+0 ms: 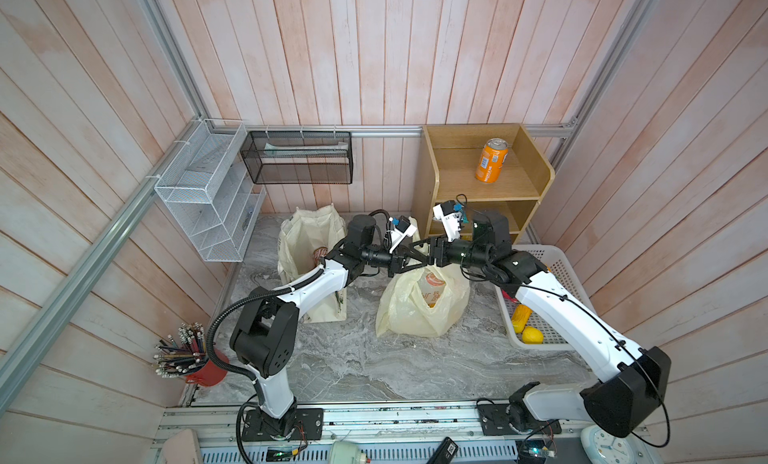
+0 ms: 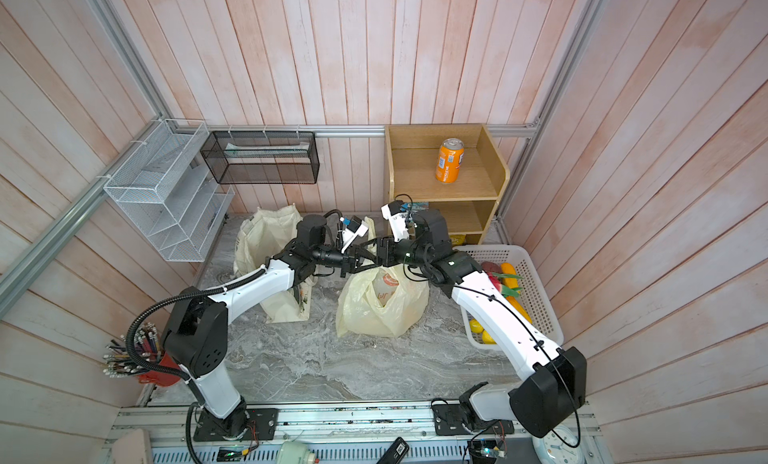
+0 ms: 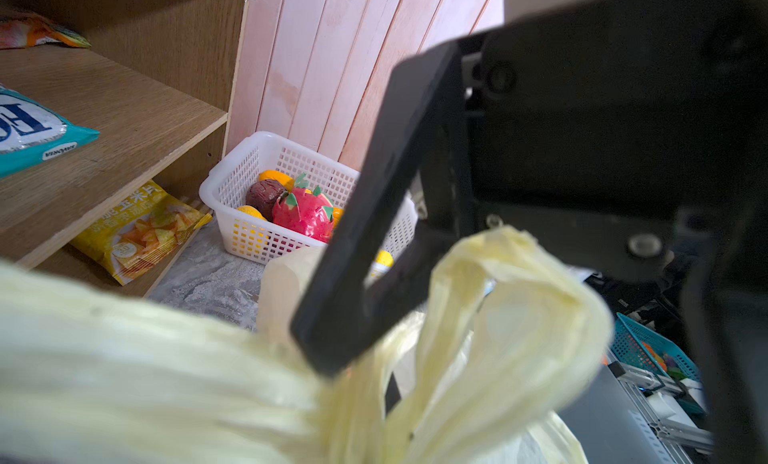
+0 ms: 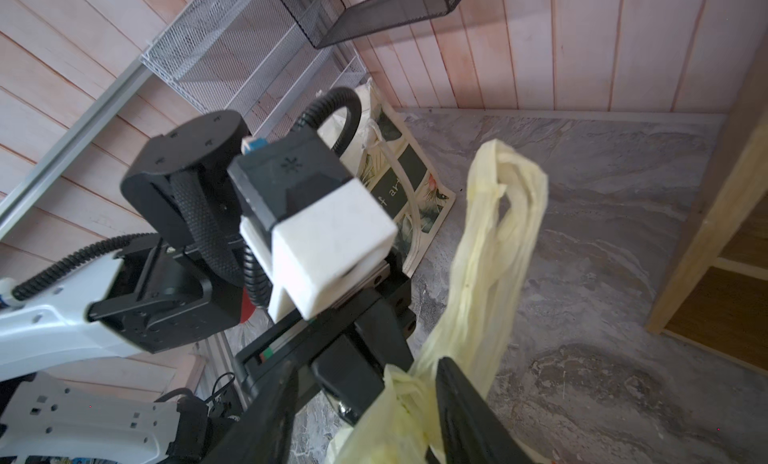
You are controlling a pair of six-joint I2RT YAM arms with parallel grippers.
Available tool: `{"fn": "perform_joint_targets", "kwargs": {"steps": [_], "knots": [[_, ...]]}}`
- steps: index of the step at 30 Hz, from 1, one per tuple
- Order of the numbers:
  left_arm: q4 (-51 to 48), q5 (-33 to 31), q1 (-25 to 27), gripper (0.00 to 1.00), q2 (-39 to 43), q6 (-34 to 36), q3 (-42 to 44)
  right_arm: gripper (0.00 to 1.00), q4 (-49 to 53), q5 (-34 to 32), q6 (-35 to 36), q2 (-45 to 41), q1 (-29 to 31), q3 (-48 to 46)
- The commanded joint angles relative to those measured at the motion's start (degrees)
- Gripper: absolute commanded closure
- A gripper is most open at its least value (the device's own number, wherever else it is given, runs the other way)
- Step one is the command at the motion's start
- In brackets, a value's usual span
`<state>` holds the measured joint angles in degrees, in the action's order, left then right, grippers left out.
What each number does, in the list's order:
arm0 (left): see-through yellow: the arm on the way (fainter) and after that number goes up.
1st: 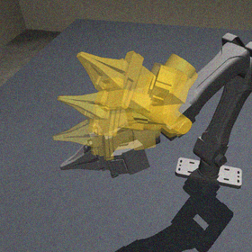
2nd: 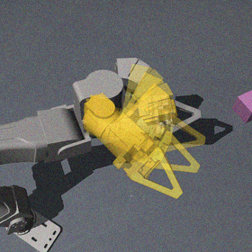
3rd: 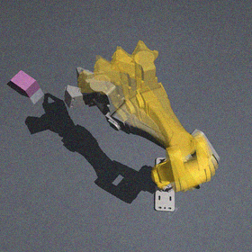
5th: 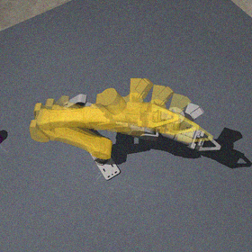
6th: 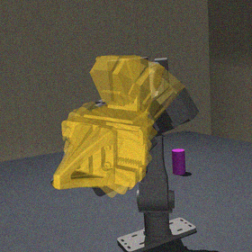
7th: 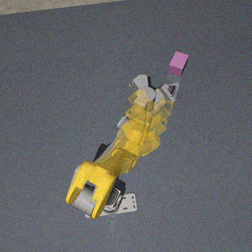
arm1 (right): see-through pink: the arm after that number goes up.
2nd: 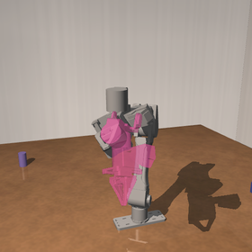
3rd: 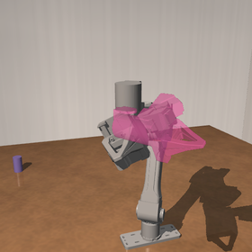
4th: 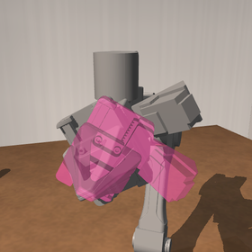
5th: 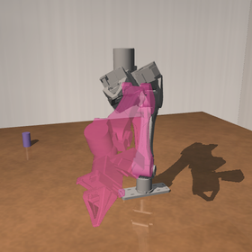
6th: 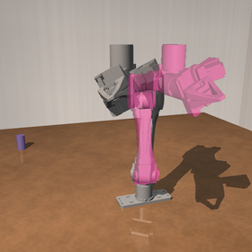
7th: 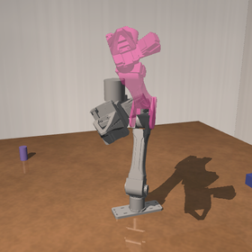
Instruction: Place the mixed food into the grocery bags and tie them
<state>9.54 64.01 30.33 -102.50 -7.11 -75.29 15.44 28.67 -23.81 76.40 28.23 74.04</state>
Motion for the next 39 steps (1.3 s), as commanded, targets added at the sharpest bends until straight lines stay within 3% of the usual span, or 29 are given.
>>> {"fn": "perform_joint_targets", "kwargs": {"steps": [1, 6, 12, 29, 32, 36, 37, 39], "knots": [[2.1, -0.6, 0.0, 1.0, 2.2, 1.7, 1.7, 0.41, -0.6, 2.0, -2.2, -3.5, -4.5, 2.7], [4.4, -1.9, 0.3, 1.0, 4.0, 4.8, 4.3, 0.35, -2.1, 7.4, -3.2, -1.4, -10.0, 3.2], [6.0, -2.2, 0.5, 1.0, 5.0, 6.7, 5.6, 0.3, -5.1, 15.0, -4.1, 4.6, -10.2, 5.5], [5.3, -1.2, 0.8, 1.0, 4.7, 7.1, 5.1, 0.29, -8.7, 17.6, -5.7, 15.6, -4.8, 12.1], [5.6, -1.1, 0.8, 1.0, 4.7, 6.9, 5.2, 0.41, -8.4, 17.7, -5.4, 17.0, -4.8, 13.2], [7.6, -1.2, 0.8, 1.0, 4.8, 5.6, 6.1, 0.93, -9.0, 17.6, -5.4, 16.5, -6.2, 12.9], [8.5, -1.4, 0.7, 1.0, 4.8, 4.9, 6.5, 1.0, -9.8, 17.5, -6.0, 15.9, -6.9, 12.2], [11.6, -2.1, 0.3, 1.0, 5.1, 3.1, 7.9, 1.0, -12.1, 17.6, -7.4, 13.8, -8.3, 10.0]]}}
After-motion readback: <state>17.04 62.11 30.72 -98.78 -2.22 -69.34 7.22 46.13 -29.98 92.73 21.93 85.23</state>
